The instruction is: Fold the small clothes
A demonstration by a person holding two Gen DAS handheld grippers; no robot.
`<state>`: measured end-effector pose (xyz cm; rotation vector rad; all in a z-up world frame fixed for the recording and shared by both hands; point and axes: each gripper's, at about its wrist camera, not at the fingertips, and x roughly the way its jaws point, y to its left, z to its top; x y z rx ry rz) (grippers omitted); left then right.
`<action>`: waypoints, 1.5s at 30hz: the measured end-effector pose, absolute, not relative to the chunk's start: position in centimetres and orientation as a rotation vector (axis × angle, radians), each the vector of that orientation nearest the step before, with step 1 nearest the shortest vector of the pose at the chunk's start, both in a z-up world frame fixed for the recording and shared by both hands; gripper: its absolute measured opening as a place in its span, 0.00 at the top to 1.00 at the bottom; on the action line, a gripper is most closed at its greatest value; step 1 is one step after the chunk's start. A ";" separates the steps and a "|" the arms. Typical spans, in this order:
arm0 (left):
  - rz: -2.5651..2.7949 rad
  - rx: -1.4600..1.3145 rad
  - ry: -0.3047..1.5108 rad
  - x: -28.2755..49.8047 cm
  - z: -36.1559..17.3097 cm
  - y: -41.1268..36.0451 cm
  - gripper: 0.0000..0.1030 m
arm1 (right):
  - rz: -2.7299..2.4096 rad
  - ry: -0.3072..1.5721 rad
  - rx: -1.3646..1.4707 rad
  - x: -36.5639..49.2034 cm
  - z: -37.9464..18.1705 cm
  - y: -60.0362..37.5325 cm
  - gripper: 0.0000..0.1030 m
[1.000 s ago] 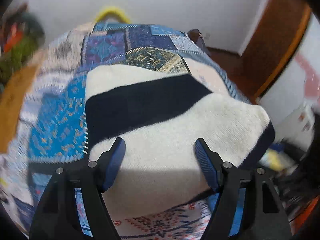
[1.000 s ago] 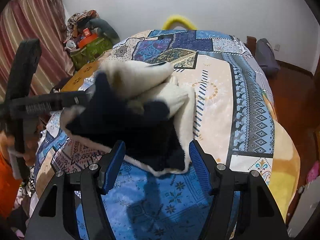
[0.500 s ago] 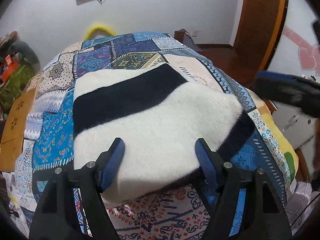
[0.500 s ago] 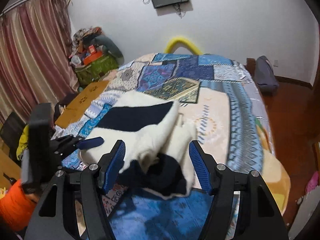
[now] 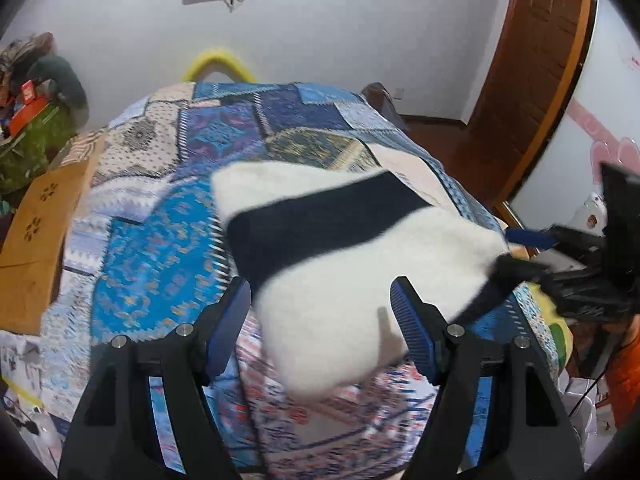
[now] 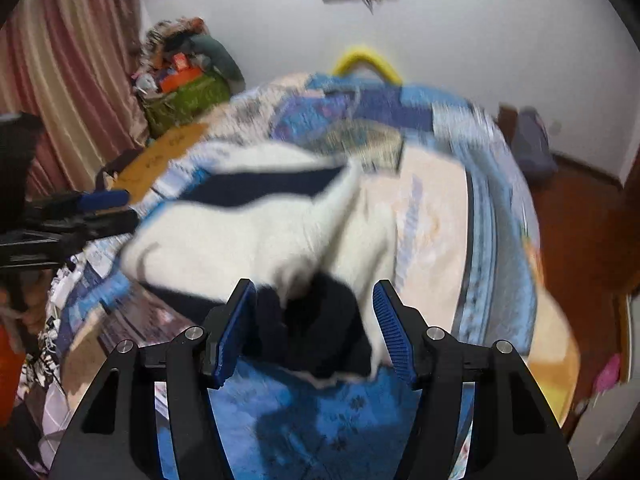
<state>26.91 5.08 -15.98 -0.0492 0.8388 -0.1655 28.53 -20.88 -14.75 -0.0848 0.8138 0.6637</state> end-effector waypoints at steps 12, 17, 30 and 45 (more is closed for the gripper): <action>-0.236 -0.015 0.958 32.0 -20.0 5.2 0.30 | 0.767 0.912 -0.161 33.0 -18.2 -13.4 0.47; -0.279 -0.048 0.968 30.9 -22.0 6.1 0.26 | 0.794 0.938 -0.141 31.8 -19.9 -15.5 0.50; -0.180 -0.024 0.892 27.1 -17.4 8.6 0.27 | 0.684 0.900 -0.074 30.8 -16.4 -21.0 0.34; -0.330 -0.543 1.119 33.5 -24.7 10.7 0.17 | 0.725 1.144 0.169 36.6 -23.6 -19.9 0.14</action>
